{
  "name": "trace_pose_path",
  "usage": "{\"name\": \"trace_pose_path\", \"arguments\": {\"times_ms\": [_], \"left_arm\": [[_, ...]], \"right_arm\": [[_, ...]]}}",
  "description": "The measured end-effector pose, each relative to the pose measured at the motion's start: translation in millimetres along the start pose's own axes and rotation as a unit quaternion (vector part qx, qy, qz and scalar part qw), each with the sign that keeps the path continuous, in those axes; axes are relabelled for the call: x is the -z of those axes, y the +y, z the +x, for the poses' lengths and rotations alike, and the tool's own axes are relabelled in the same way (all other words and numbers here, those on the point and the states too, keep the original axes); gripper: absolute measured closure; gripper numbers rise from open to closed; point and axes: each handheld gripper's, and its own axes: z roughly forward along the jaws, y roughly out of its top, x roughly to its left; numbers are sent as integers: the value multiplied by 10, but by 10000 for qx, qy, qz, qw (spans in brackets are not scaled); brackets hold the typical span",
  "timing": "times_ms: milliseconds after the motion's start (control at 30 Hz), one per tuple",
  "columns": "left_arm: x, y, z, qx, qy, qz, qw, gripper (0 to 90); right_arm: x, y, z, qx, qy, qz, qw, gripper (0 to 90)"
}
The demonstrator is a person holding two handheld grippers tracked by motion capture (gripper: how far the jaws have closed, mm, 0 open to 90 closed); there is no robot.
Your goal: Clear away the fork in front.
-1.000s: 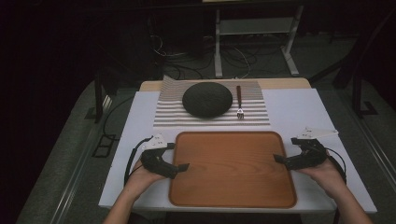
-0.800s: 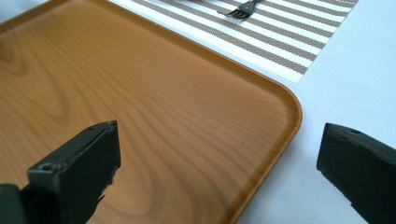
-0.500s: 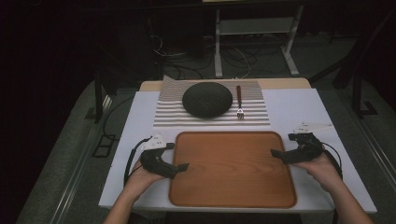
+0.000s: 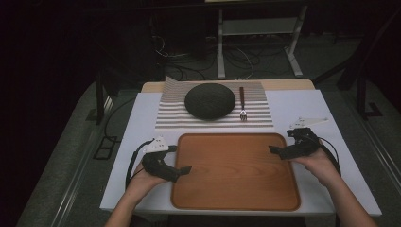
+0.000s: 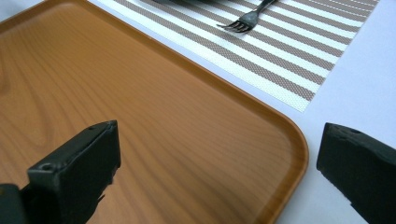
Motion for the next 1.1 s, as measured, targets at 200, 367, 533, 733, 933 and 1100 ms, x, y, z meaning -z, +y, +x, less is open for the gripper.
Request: {"name": "trace_pose_path", "arguments": {"times_ms": [200, 367, 533, 733, 933, 1100], "left_arm": [[-4, -3, -5, 8, -7, 1, 10000, 0], [-11, -15, -9, 42, -33, -5, 10000, 0], [-10, -20, 1, 43, -45, -22, 10000, 1], [-11, -20, -3, 39, -41, -19, 10000, 1], [-16, -24, -1, 18, -54, -7, 10000, 0], [-25, -25, -4, 3, -34, 10, 10000, 0]], "right_arm": [[-77, 87, -11, 32, 22, -13, 10000, 0], [-151, 143, -29, 67, 35, 21, 10000, 0], [-221, 206, -54, 34, 21, 40, 10000, 0], [-309, 289, -79, 35, 23, 70, 10000, 1], [-372, 368, -110, 15, 16, 89, 10000, 9], [-441, 437, -137, -20, -2, 126, 9999, 22]]}}
